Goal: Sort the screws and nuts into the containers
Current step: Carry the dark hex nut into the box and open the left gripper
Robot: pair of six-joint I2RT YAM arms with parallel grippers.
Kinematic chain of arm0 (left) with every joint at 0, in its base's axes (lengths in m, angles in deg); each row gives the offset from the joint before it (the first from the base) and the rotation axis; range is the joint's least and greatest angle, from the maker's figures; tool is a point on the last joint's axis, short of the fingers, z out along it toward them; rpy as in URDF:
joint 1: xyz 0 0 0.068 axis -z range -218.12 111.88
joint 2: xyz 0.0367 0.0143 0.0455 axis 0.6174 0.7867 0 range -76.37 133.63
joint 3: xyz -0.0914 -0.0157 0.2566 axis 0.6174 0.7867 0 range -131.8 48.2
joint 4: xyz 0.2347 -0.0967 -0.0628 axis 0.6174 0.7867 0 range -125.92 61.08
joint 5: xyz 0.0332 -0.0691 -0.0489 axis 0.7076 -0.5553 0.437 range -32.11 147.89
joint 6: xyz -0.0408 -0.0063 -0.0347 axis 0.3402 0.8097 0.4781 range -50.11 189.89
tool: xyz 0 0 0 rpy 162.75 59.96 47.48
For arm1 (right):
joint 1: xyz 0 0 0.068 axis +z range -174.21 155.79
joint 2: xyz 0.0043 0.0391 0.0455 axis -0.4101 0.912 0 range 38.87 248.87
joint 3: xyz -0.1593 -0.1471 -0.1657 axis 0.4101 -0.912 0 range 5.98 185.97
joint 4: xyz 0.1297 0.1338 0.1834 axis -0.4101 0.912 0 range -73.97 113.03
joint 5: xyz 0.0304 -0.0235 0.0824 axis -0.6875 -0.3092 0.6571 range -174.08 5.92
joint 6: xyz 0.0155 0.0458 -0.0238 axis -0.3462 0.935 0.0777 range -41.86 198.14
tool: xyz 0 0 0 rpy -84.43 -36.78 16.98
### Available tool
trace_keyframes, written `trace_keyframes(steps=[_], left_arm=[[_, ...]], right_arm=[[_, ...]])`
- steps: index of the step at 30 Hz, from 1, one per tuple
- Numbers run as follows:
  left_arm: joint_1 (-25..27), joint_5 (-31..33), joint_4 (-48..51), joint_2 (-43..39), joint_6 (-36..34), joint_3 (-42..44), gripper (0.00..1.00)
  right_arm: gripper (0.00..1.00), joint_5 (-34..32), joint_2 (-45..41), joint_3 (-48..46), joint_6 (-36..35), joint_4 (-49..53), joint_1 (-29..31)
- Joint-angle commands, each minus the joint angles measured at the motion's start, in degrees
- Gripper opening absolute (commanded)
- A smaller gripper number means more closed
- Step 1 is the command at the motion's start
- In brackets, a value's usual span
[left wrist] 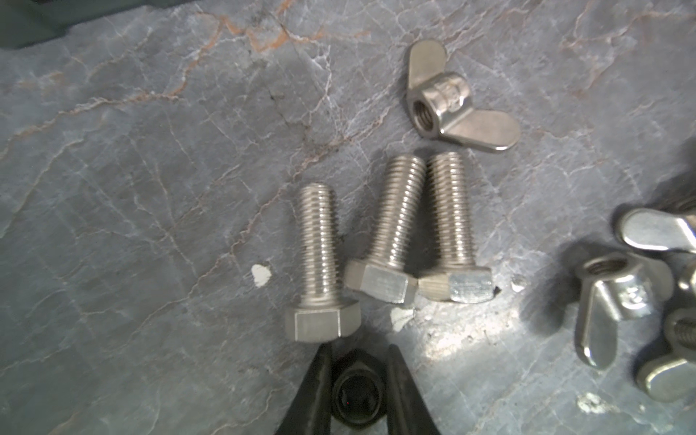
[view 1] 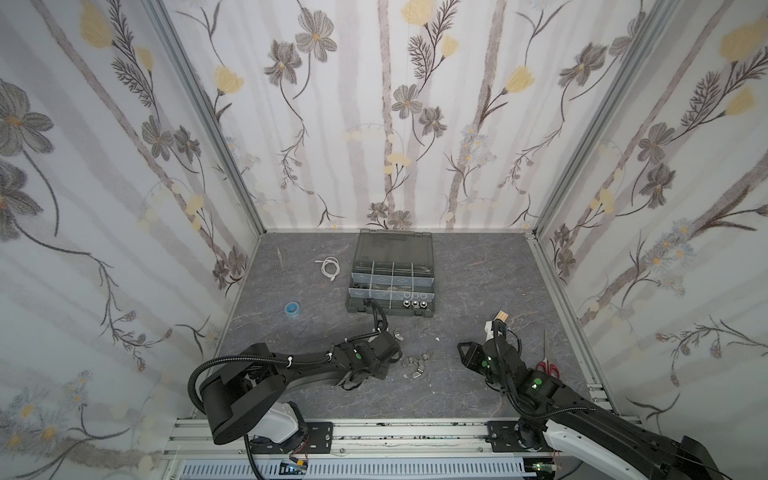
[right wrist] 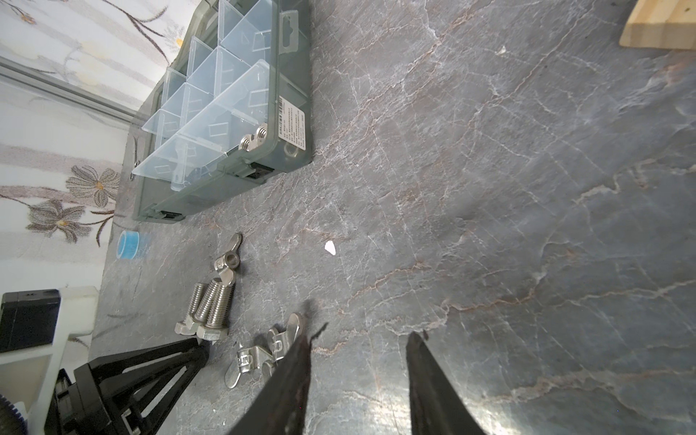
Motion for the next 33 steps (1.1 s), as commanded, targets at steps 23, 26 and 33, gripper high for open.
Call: trace_keyframes(steps=[23,26,33], left_arm=[[-26.4,-6.2,0.4,2.8,-13.7,-25.7,0.2],[-30.8,-8.3,-0.2,8.9,-13.9,-29.6,0.2],[-35.5,-11.1,-0.9,20.2,-14.7,-37.7,0.2]], right_arm=[[0.43,-3.4,0.2,2.8,0.7,1.2,0.0],[0.43,-3.6,0.8,2.9,0.9,1.1,-0.1],[0.43,-3.7,1.1,4.2,1.1,2.9,-0.1]])
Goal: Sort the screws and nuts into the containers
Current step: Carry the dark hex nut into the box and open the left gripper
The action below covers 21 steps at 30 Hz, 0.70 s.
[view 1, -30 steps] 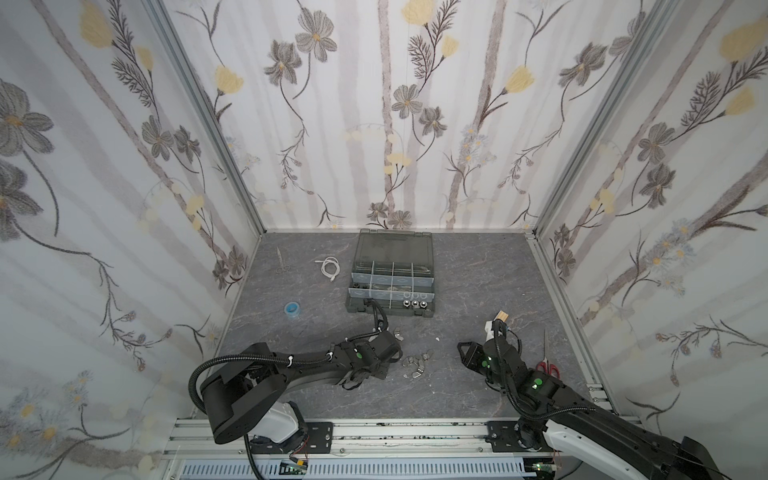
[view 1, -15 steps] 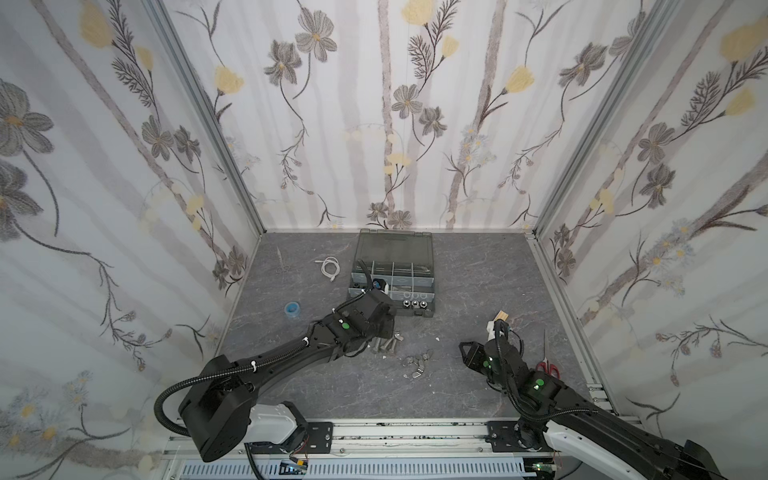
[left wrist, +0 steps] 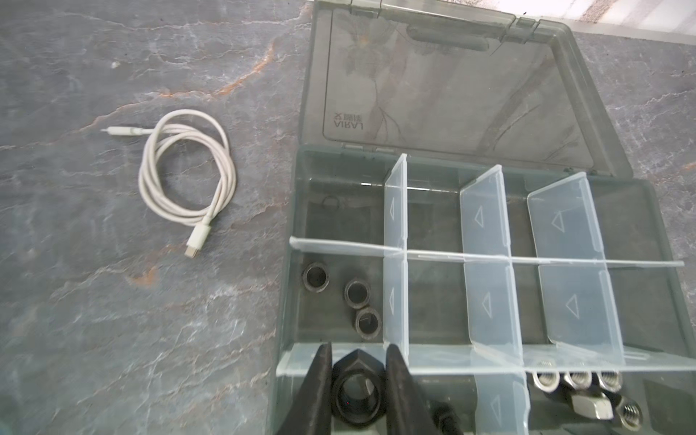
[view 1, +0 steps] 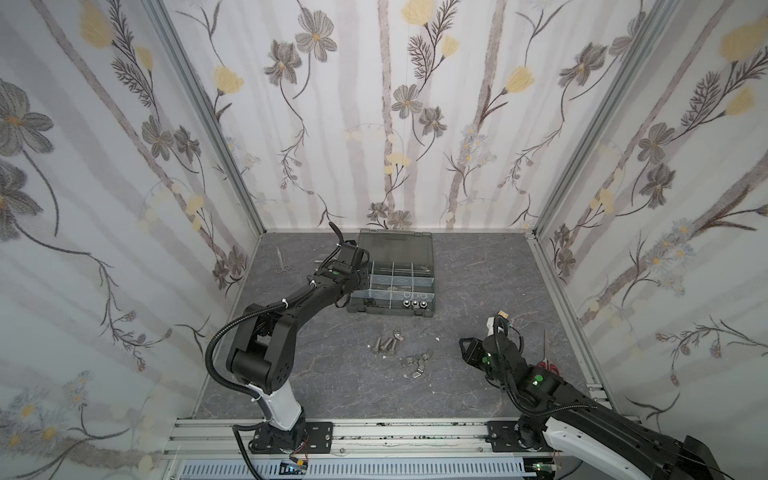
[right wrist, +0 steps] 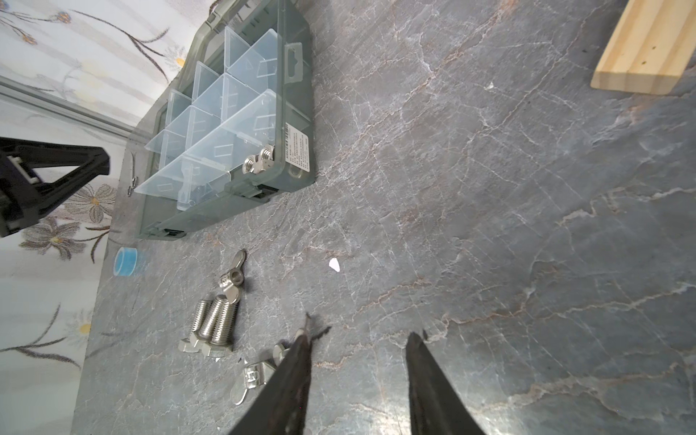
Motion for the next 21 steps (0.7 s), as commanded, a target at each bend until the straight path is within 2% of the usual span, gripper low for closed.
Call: trace_keyframes(steps=[1,7,17,21], left_arm=[[-1.3,-2.0,-1.6,3.1,-1.0,-3.1,0.2],[-2.3,-3.3,-1.6,6.3,-1.4,-6.2,0.22],[-2.4,-4.4,-1.6,6.5,-0.8,-5.7,0.28],[-2.4,-3.9,-1.6,4.5,-0.1,-4.5,0.41]], right_arm=[[0.43,-1.4,0.1,1.0,1.3,0.9,0.0],[0.42,-1.9,-0.6,1.8,2.5,3.2,0.0],[0.42,-3.1,-5.2,0.6,3.9,6.1,0.0],[0.42,-3.3,-5.3,0.6,3.7,6.1,0.0]])
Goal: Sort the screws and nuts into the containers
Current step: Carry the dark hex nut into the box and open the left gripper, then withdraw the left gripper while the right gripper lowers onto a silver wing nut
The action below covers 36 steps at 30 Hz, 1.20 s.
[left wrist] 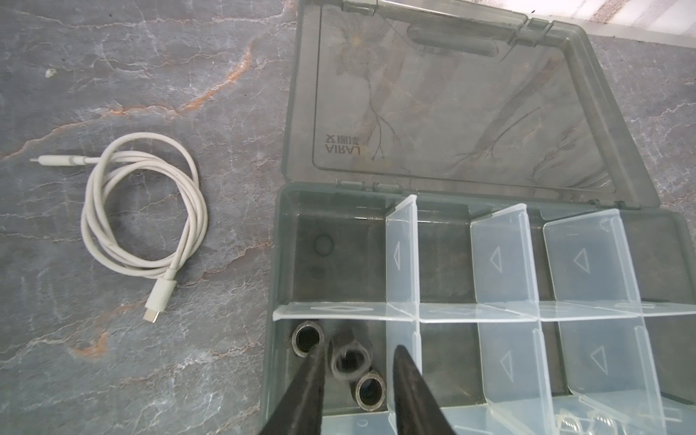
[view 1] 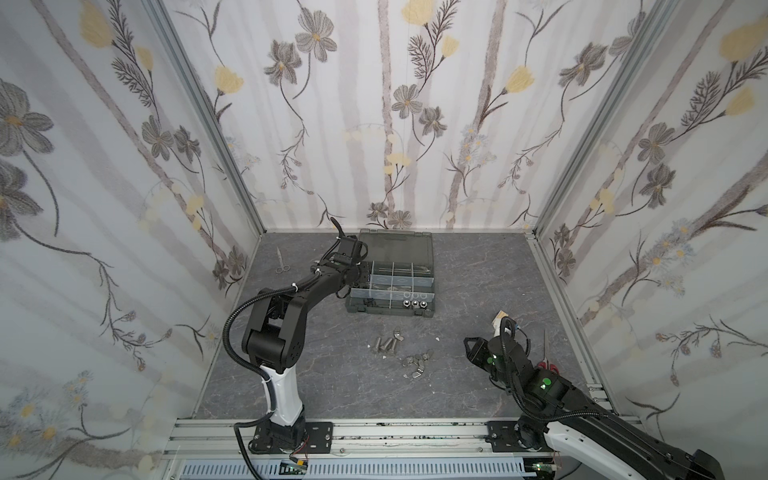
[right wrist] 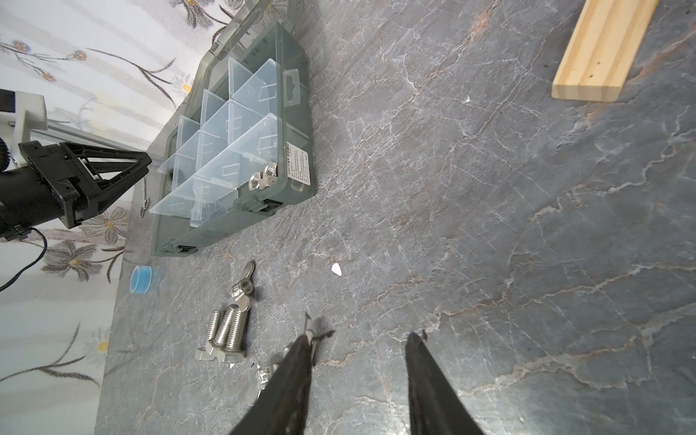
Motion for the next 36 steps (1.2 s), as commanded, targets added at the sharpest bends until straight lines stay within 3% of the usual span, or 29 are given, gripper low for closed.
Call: trace_keyframes(steps=[1,4,13,26,36], left_arm=[[-0.1,0.2,-0.7,-2.1,1.1,0.8,0.46],[0.0,0.9,-0.8,-4.2,1.5,3.4,0.53],[-0.1,2.2,-1.1,-17.0,4.4,15.0,0.56],[-0.2,3.6,-2.1,-32.5,8.7,27.1,0.6],[-0.4,3.9,-3.0,-36.3,9.4,30.6,0.61]], right_arm=[[0.43,-1.2,0.3,-0.1,0.6,0.4,0.0],[0.43,-0.7,1.5,0.0,0.0,-0.6,0.0],[0.44,-0.6,9.8,2.0,-5.3,-8.1,-0.5],[0.43,8.6,35.2,18.9,-14.1,-11.6,-0.6],[0.42,8.2,48.3,30.6,-19.0,-5.2,2.3]])
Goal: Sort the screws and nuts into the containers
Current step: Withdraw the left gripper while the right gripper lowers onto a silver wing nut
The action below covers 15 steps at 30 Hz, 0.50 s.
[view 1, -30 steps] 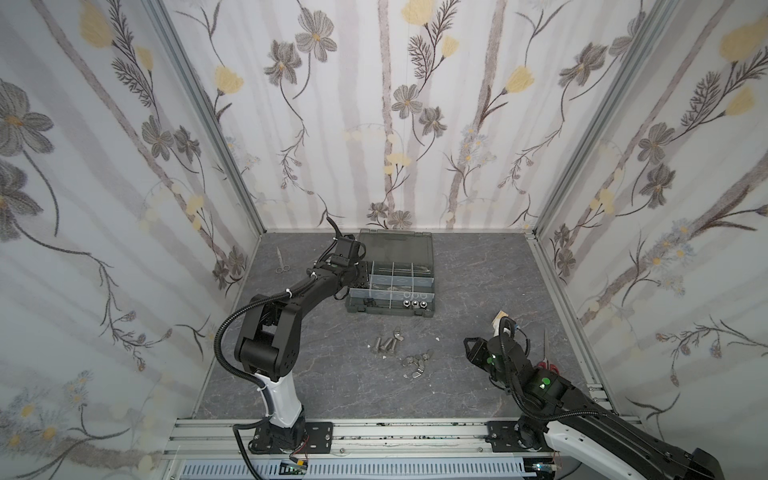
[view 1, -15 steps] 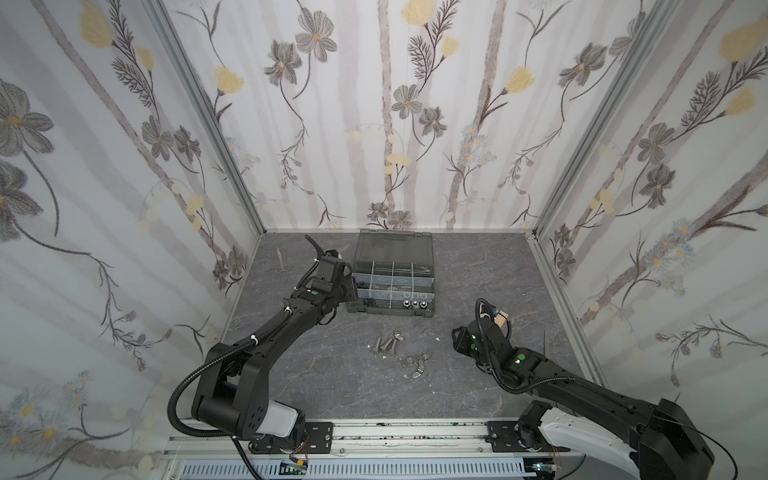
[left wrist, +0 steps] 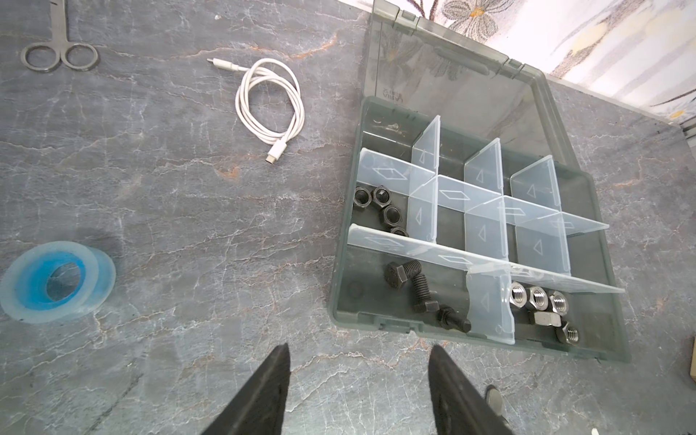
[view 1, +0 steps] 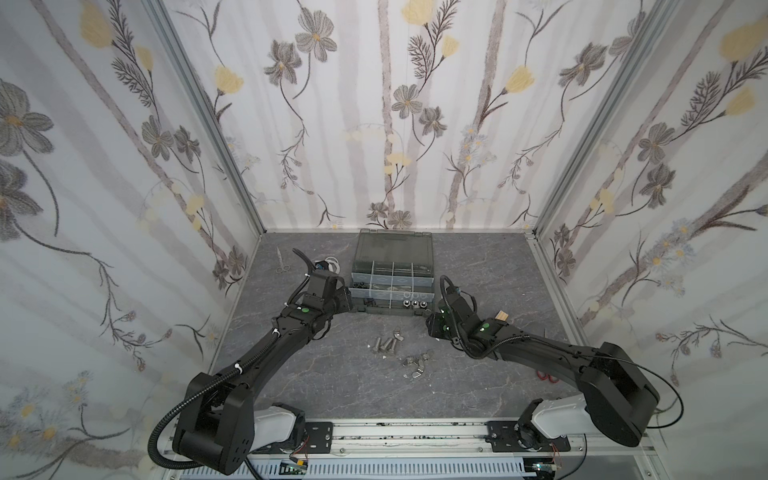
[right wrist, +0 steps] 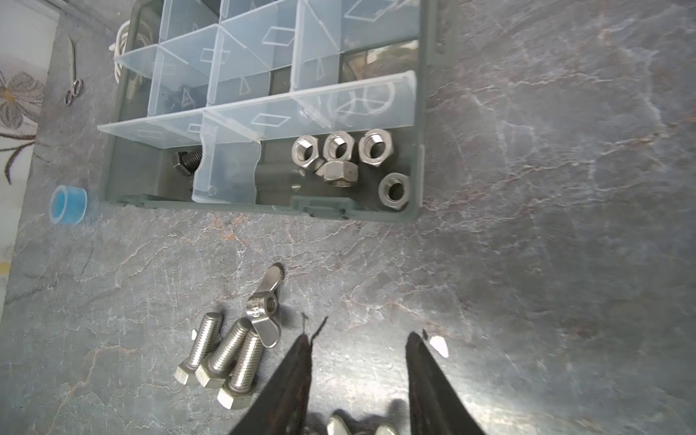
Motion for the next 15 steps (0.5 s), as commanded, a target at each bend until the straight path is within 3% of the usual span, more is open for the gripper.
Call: trace_keyframes(steps=[1,15], left_arm=[[-0.3,0.9,-1.5,-1.6,0.6,0.6,0.62],[-0.5,0.3,-2.1,-6.1,2.5,5.3,0.63]], right_arm=[[0.42,-0.6,4.0,4.3,-3.2,2.8,1.5],[0.42,0.6,20.8,21.4,-7.6,9.1,7.0]])
